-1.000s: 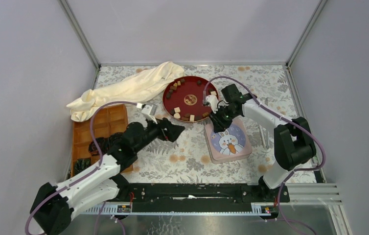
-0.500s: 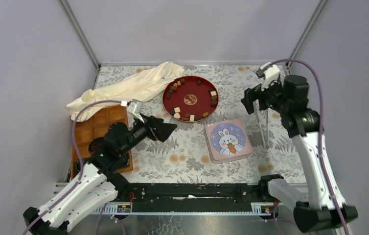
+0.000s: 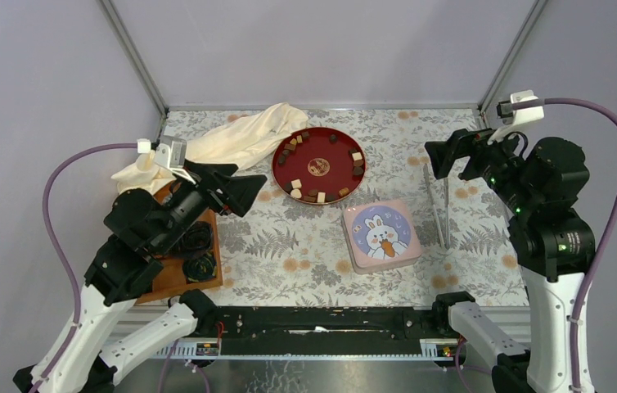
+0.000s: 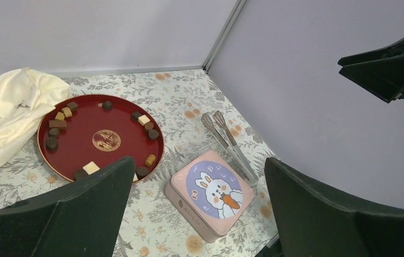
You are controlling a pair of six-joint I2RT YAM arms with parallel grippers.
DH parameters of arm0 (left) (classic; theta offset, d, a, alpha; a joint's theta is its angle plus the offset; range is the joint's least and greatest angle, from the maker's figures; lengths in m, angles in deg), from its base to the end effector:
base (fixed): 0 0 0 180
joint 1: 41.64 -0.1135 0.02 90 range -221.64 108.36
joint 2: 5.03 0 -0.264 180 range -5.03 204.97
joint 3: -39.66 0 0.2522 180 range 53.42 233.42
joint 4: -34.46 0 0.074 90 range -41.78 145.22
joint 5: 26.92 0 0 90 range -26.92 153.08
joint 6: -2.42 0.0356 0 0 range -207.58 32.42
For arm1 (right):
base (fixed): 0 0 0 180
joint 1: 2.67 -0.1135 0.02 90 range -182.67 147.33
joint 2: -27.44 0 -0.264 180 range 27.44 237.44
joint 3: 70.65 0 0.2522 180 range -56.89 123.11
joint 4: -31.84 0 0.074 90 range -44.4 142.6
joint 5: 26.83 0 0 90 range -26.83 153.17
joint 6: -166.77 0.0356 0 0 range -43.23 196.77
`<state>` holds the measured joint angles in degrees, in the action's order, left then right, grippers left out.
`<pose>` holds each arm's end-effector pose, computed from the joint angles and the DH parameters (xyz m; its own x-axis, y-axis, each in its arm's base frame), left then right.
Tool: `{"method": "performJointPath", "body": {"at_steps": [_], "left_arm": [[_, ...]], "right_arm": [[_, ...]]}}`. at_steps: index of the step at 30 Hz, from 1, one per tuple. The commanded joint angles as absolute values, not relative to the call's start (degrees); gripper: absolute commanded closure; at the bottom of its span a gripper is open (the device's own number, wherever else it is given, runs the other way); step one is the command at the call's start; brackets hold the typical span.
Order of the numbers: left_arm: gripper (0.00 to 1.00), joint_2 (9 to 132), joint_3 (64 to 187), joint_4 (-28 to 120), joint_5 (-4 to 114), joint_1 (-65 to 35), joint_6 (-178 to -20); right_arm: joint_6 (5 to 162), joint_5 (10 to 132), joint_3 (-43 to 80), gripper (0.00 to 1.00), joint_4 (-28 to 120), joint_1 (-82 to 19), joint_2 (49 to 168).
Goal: Pack the chocolate
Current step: Reset both arms
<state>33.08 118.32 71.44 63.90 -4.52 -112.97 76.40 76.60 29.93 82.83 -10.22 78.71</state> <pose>0.0906 -0.0680 0.4472 -0.2090 -0.3795 -0.9013 0.5561 0.7120 -0.4288 0.1256 0.0250 0.5075 -0.0268 -0.0099 -0.9996 -0.3581 0.9337 0.0004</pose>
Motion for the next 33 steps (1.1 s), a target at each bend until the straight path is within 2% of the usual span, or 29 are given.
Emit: {"method": "performJointPath", "body": {"at_steps": [1,20,33], "left_arm": [[0.01,33.38,121.29,75.22,61.63,-4.78,-109.82],[0.01,30.46,119.73,77.84,60.98,-4.73,-109.59],[0.01,30.48,119.34,72.30,62.01,-4.76,-108.32]], "right_arm": [[79.81,75.33,31.84,0.00,84.35,-9.94,79.05],[79.58,79.16,34.06,0.00,86.12,-7.73,81.38],[78.09,78.50,34.57,0.00,87.16,-7.48,82.72]]}}
